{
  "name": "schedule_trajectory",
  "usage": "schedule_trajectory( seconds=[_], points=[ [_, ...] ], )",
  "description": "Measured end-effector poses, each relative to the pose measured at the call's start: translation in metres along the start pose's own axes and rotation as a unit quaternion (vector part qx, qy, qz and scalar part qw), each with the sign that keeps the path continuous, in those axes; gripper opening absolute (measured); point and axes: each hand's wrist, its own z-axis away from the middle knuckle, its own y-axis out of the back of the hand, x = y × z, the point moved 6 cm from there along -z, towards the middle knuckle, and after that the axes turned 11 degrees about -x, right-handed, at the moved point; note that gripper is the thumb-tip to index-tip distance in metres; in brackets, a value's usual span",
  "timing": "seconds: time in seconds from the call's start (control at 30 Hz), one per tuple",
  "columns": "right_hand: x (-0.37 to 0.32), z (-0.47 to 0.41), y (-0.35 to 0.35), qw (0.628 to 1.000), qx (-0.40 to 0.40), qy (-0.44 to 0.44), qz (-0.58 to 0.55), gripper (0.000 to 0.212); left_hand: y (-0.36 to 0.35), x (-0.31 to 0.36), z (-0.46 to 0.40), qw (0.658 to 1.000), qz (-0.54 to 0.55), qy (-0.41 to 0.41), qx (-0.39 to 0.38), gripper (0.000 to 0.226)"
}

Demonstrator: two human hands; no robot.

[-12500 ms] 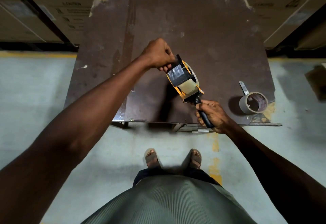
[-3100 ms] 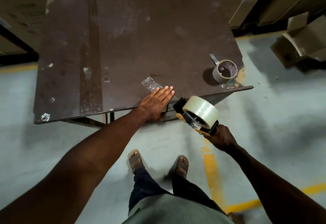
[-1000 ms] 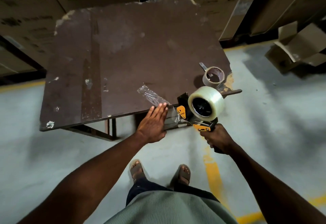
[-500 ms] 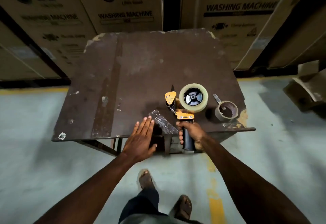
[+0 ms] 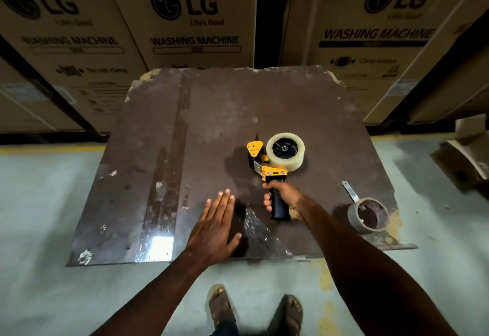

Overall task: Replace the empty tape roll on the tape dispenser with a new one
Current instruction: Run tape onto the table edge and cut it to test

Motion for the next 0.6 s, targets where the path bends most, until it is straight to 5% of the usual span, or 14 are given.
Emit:
schedule_trajectory(
  seconds=[0.3, 0.43, 0.6],
  points=[
    [-0.001, -0.022, 0.025, 0.998, 0.005, -0.046, 0.037, 0.022, 0.005, 0.008, -0.018, 0.999, 0.010, 0.044, 0.002, 0.091],
    [-0.010, -0.020, 0.036, 0.986, 0.060, 0.021, 0.156, 0.018, 0.008, 0.017, -0.026, 0.999, 0.022, 0.046, -0.012, 0.092],
    [-0.008, -0.019, 0.048, 0.961, 0.115, 0.068, 0.242, 0.048, 0.016, 0.026, -0.033, 0.998, 0.040, 0.045, -0.029, 0.092]
  ],
)
